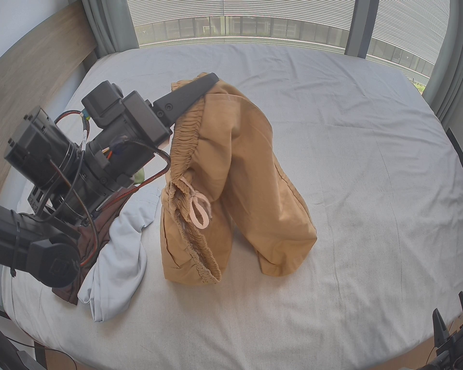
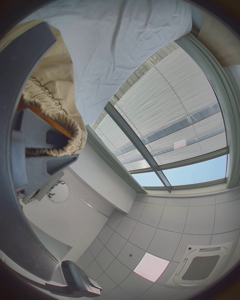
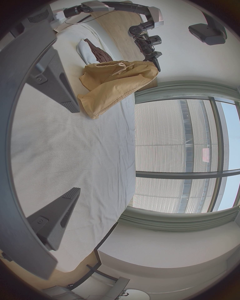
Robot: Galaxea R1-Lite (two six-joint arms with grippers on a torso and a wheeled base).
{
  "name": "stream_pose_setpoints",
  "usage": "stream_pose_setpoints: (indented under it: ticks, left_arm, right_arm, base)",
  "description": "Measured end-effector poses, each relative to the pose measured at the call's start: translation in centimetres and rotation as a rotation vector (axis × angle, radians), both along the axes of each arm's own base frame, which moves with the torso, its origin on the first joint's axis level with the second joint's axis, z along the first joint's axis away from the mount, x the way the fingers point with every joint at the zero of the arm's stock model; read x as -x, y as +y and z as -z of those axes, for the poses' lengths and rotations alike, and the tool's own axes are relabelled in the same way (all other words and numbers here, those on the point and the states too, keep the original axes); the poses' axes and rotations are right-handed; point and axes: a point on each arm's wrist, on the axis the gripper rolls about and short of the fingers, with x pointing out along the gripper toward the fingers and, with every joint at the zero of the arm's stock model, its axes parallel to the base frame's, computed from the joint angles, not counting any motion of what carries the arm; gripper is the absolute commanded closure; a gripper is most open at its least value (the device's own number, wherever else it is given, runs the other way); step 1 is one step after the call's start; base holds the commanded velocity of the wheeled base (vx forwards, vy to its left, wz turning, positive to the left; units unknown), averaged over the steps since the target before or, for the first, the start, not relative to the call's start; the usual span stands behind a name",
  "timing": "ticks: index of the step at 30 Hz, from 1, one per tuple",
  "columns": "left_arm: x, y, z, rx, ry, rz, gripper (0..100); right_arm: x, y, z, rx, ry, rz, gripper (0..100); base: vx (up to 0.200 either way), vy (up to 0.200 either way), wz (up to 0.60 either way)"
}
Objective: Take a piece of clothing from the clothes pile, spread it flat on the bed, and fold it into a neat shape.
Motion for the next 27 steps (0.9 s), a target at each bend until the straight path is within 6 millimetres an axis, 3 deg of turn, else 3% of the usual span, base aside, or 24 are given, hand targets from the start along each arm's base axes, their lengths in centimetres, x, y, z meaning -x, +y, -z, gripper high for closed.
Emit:
stream_pose_setpoints:
  ticks: [27]
  left_arm:
    - [-0.34,0.55,0.43,-0.008,-0.002,-0.024,100]
  right_arm:
    - [0.00,0.02,-0.04,-0.005,-0.004,-0.006,0]
  base:
    - [0.000,0.000,0.00]
